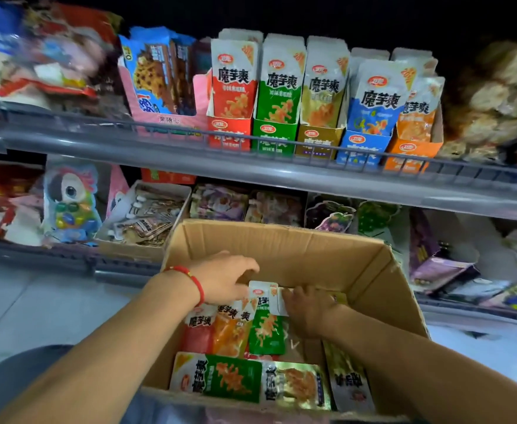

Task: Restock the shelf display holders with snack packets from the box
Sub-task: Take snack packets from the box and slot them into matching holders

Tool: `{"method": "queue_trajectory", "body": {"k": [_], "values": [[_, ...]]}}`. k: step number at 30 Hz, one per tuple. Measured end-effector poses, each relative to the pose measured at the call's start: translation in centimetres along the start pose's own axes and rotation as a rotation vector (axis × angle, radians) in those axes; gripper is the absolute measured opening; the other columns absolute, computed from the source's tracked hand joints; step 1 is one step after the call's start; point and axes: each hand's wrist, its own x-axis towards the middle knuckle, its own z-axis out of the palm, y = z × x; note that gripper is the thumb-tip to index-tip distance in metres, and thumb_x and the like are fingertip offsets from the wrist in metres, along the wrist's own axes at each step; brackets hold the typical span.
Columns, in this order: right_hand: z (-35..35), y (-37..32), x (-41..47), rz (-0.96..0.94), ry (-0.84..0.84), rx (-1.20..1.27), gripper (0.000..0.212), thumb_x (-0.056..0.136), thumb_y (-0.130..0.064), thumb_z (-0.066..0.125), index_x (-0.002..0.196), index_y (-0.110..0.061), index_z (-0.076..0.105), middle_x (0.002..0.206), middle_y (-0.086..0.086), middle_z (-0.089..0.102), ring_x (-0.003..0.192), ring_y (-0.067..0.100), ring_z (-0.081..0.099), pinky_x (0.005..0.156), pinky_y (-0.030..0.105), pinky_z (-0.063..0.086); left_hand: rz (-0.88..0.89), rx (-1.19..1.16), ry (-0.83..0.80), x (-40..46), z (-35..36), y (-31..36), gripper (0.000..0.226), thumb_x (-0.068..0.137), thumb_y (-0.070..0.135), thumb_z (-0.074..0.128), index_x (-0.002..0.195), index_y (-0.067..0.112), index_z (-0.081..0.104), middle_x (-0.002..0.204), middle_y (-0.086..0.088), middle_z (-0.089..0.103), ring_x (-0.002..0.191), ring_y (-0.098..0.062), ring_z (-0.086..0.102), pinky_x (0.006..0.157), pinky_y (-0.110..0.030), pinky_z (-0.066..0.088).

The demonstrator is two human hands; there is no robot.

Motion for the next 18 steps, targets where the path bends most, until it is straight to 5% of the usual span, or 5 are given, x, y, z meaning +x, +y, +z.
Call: {"method": "queue_trajectory", "body": {"k": [4, 8, 14, 18], "values": [[0.4, 0.3, 0.4, -0.034, 0.140, -0.226, 0.045, 0.094, -0.027, 0.059, 0.133, -0.006, 0.057, 0.115, 0.017, 0.067, 0.098, 0.032, 0.070, 0.079, 0.036, 0.056, -0.003, 0.034, -0.057, -0.5, -0.5, -0.7, 0.051, 0.103, 0.031, 0.053, 0.152, 0.024, 0.041, 0.150, -0.003, 0.050, 0.139, -0.022, 0.042, 0.111, -0.035, 0.039], [-3.0, 1.0, -1.1, -0.052, 0.083, 0.012, 0.040, 0.103, -0.009, 0.045, 0.142, -0.008, 0.041, 0.131, 0.016, 0.061, 0.121, 0.037, 0.060, 0.100, 0.042, 0.046, -0.051, -0.008, -0.033, -0.7, -0.8, -1.1, 0.051, 0.101, 0.034, 0.056, 0.150, 0.027, 0.043, 0.147, -0.003, 0.052, 0.136, -0.022, 0.046, 0.111, -0.039, 0.042], [-7.8, 2.0, -5.2, 0.124, 0.548, 0.843, 0.015, 0.104, -0.019, 0.052, 0.112, -0.020, 0.065, 0.096, 0.004, 0.074, 0.089, 0.025, 0.069, 0.080, 0.034, 0.053, -0.017, -0.455, 0.227, -0.7, -0.4, 1.9, 0.059, 0.090, 0.049, 0.068, 0.143, 0.028, 0.052, 0.127, 0.010, 0.061, 0.110, -0.010, 0.062, 0.090, -0.029, 0.055], [-9.2, 1.1, -7.9, 0.073, 0.491, 1.552, 0.023, 0.105, -0.021, 0.055, 0.118, -0.014, 0.073, 0.100, 0.001, 0.080, 0.092, 0.019, 0.076, 0.085, 0.036, 0.061, 0.034, -0.789, 0.205, -1.0, 1.4, 5.1, 0.085, 0.078, 0.058, 0.077, 0.149, 0.045, 0.031, 0.126, 0.024, 0.050, 0.110, -0.005, 0.066, 0.095, -0.028, 0.055]]}}
